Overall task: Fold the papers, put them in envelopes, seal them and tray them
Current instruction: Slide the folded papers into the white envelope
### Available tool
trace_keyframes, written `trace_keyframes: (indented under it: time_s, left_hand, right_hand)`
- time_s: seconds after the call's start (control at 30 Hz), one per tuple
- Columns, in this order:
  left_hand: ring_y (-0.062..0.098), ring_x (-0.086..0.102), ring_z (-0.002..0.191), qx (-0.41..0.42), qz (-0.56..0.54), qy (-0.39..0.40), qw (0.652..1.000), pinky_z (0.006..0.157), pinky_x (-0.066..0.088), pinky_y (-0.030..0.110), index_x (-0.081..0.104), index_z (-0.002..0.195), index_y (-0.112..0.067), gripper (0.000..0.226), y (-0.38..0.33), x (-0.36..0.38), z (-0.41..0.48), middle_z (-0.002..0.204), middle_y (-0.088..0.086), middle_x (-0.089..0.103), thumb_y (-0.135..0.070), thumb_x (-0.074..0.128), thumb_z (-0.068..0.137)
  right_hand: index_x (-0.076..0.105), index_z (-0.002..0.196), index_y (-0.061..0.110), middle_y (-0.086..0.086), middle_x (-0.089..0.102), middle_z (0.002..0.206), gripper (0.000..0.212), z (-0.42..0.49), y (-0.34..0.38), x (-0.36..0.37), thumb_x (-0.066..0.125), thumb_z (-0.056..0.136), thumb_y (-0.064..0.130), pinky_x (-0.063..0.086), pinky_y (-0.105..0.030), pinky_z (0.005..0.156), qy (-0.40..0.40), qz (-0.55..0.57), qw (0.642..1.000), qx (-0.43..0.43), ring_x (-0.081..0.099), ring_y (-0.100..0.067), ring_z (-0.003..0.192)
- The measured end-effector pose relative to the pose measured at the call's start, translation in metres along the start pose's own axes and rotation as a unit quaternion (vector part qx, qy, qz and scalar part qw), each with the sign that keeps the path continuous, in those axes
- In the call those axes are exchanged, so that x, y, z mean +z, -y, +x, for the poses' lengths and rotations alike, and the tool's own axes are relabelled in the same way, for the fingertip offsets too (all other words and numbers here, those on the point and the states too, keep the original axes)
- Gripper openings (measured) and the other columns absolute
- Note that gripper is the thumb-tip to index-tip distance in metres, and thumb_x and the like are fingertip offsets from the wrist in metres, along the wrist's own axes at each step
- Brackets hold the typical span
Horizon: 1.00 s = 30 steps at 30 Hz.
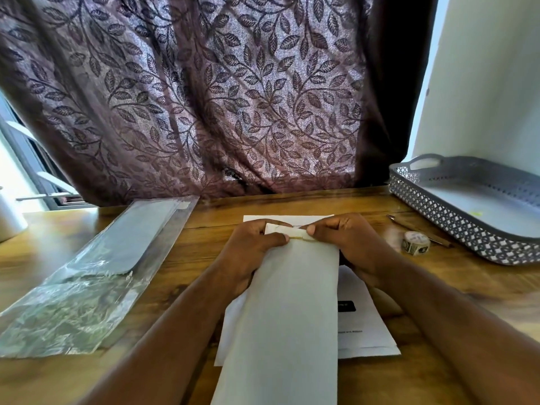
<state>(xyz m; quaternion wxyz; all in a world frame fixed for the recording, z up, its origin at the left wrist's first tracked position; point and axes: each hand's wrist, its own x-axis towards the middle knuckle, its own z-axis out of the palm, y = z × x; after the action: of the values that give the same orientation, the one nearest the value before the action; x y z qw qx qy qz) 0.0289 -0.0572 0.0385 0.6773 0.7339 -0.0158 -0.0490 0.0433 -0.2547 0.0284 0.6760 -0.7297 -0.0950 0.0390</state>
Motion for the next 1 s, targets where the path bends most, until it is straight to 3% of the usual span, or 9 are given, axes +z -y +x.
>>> trace_keyframes:
  time_s: [0.23, 0.4, 0.5, 0.63, 0.8, 0.9, 1.0]
  left_hand:
    - [0.029, 0.073, 0.098, 0.045, 0.047, 0.021, 0.998, 0.094, 0.057, 0.049, 0.074, 0.108, -0.009, 0.020, 0.0024, 0.0044, -0.0010, 0.103, 0.007, 0.077, -0.009, 0.072, 0.088]
    - [0.027, 0.072, 0.089, 0.052, 0.059, -0.002, 0.997, 0.084, 0.058, 0.047, 0.076, 0.092, -0.013, 0.025, 0.0003, 0.0080, -0.0035, 0.093, 0.008, 0.077, -0.037, 0.071, 0.089]
    - [0.024, 0.071, 0.098, 0.060, 0.064, 0.001, 0.996, 0.087, 0.059, 0.042, 0.078, 0.081, -0.022, 0.007, 0.0000, 0.0095, -0.0039, 0.096, -0.001, 0.077, -0.026, 0.076, 0.087]
    - [0.027, 0.071, 0.097, 0.044, 0.041, -0.002, 0.998, 0.087, 0.060, 0.047, 0.078, 0.083, -0.018, 0.003, -0.0011, 0.0083, -0.0058, 0.100, 0.004, 0.076, -0.016, 0.079, 0.084]
    - [0.026, 0.065, 0.080, 0.039, 0.024, -0.018, 0.999, 0.083, 0.057, 0.054, 0.077, 0.091, -0.019, 0.017, -0.0009, 0.0077, -0.0063, 0.096, 0.019, 0.068, -0.008, 0.082, 0.078]
    - [0.027, 0.065, 0.082, 0.037, 0.029, -0.020, 0.999, 0.084, 0.057, 0.054, 0.078, 0.090, -0.023, 0.021, -0.0007, 0.0073, -0.0058, 0.097, 0.023, 0.066, -0.008, 0.083, 0.076]
    - [0.031, 0.071, 0.092, 0.035, 0.019, -0.014, 0.999, 0.088, 0.059, 0.053, 0.078, 0.092, -0.022, 0.024, -0.0004, 0.0053, -0.0047, 0.094, 0.014, 0.072, -0.004, 0.082, 0.076]
  right_hand:
    - [0.080, 0.080, 0.013, -0.005, 0.077, 0.085, 0.016, -0.0012, 0.0000, 0.0007, 0.081, 0.083, 0.029, 0.056, -0.033, 0.064, -0.002, -0.074, 0.997, -0.001, 0.071, -0.021, 0.075]
    - [0.077, 0.080, 0.011, -0.008, 0.075, 0.084, 0.021, -0.0009, 0.0010, 0.0020, 0.085, 0.079, 0.030, 0.057, -0.037, 0.069, 0.007, -0.083, 0.997, -0.008, 0.068, -0.022, 0.077]
    - [0.075, 0.082, 0.008, -0.009, 0.075, 0.083, 0.017, -0.0023, 0.0028, 0.0037, 0.085, 0.079, 0.022, 0.056, -0.032, 0.069, 0.021, -0.086, 0.996, -0.022, 0.068, -0.020, 0.077]
    - [0.071, 0.088, 0.002, -0.016, 0.077, 0.084, 0.019, -0.0051, 0.0051, 0.0041, 0.084, 0.080, 0.013, 0.059, -0.030, 0.068, 0.035, -0.069, 0.996, -0.038, 0.071, -0.021, 0.074]
    - [0.070, 0.090, 0.002, -0.015, 0.076, 0.081, 0.020, -0.0050, 0.0056, 0.0036, 0.084, 0.079, 0.010, 0.057, -0.028, 0.065, 0.030, -0.055, 0.997, -0.037, 0.070, -0.020, 0.072]
    - [0.073, 0.087, 0.005, -0.016, 0.076, 0.085, 0.015, -0.0042, 0.0047, 0.0041, 0.084, 0.079, 0.012, 0.058, -0.037, 0.072, 0.021, -0.045, 0.999, -0.022, 0.070, -0.023, 0.076]
    - [0.078, 0.084, 0.010, -0.011, 0.076, 0.089, 0.013, -0.0037, 0.0032, 0.0047, 0.081, 0.084, 0.023, 0.058, -0.040, 0.078, 0.020, -0.048, 0.999, 0.008, 0.070, -0.025, 0.081]
